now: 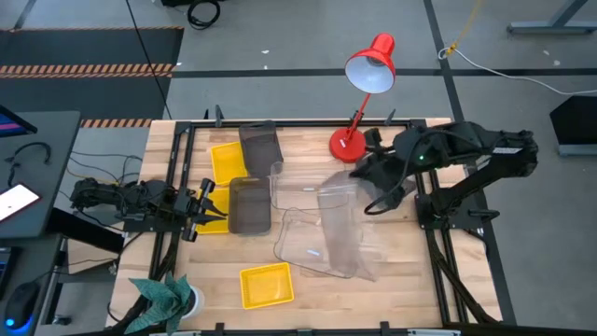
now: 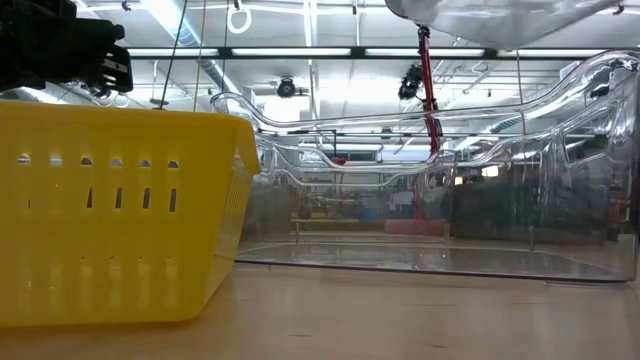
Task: Stack baskets by color
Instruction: Stack the bottom right transparent bin on the bottom left transparent bin, then stack the transparent bin on the stacked transparent bins
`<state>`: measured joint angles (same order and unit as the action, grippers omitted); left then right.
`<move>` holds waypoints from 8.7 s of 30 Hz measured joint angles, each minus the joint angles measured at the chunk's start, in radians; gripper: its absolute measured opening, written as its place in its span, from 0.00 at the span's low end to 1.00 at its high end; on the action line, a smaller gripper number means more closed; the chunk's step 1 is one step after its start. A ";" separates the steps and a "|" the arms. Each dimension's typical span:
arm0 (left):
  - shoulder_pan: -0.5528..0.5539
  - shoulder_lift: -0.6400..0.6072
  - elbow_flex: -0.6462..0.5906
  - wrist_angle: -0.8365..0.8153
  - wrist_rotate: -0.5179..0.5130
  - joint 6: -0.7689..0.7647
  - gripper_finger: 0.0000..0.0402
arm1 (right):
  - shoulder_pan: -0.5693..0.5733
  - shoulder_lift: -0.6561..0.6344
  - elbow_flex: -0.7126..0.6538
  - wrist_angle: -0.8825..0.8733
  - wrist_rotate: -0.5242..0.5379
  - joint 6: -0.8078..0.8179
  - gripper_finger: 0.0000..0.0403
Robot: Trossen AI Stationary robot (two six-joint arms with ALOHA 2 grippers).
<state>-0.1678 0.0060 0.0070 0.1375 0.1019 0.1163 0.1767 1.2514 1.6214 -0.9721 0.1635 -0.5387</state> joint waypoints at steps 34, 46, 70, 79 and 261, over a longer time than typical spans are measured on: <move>0.000 0.000 0.000 0.000 0.000 0.000 0.07 | 0.148 0.303 0.135 0.053 0.126 -0.616 0.01; 0.000 0.000 0.000 0.000 0.000 0.000 0.09 | 0.163 0.459 0.336 -0.112 0.097 -0.578 0.01; 0.000 0.000 0.000 0.018 0.000 0.000 0.08 | 0.123 0.549 0.391 -0.244 -0.008 -0.433 0.01; 0.000 0.000 0.000 0.016 0.000 0.000 0.09 | 0.082 0.555 0.391 -0.265 -0.118 -0.399 0.01; 0.000 0.039 0.000 0.022 -0.011 0.000 0.08 | -0.161 0.464 -0.466 0.035 0.194 -1.012 0.05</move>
<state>-0.1677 0.0452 0.0071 0.1596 0.0910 0.1165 0.0162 1.7153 1.1551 -0.9370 0.3578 -1.5502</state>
